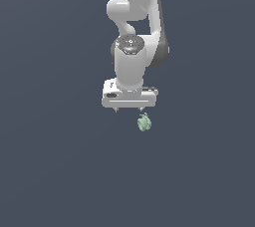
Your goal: Pick up the object and move it to a goal position.
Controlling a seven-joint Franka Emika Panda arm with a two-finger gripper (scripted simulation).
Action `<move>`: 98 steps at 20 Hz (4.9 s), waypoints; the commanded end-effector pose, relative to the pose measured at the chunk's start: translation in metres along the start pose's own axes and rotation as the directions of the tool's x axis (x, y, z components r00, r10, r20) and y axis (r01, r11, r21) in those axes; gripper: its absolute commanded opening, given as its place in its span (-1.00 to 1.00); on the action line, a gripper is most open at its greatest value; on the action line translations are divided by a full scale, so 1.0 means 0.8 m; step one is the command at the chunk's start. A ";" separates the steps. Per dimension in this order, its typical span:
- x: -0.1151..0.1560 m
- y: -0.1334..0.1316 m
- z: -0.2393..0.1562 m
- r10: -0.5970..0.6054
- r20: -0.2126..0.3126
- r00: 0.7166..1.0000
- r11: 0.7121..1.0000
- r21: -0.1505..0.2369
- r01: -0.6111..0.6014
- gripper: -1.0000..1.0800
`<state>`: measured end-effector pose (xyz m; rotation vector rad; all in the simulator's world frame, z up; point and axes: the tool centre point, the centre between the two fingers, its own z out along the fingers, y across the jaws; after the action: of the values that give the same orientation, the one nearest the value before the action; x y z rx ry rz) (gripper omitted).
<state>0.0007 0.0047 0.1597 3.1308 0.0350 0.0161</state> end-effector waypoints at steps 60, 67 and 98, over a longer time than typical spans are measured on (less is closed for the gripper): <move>-0.011 -0.104 0.142 -0.388 0.005 0.922 0.922 0.014 0.387 -1.00; -0.012 -0.103 0.141 -0.387 0.006 0.922 0.922 0.013 0.387 -1.00; 0.011 -0.003 -0.166 -0.389 0.005 0.921 0.921 0.016 0.389 -1.00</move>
<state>0.0075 0.0136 0.2756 3.0734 0.6572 0.0018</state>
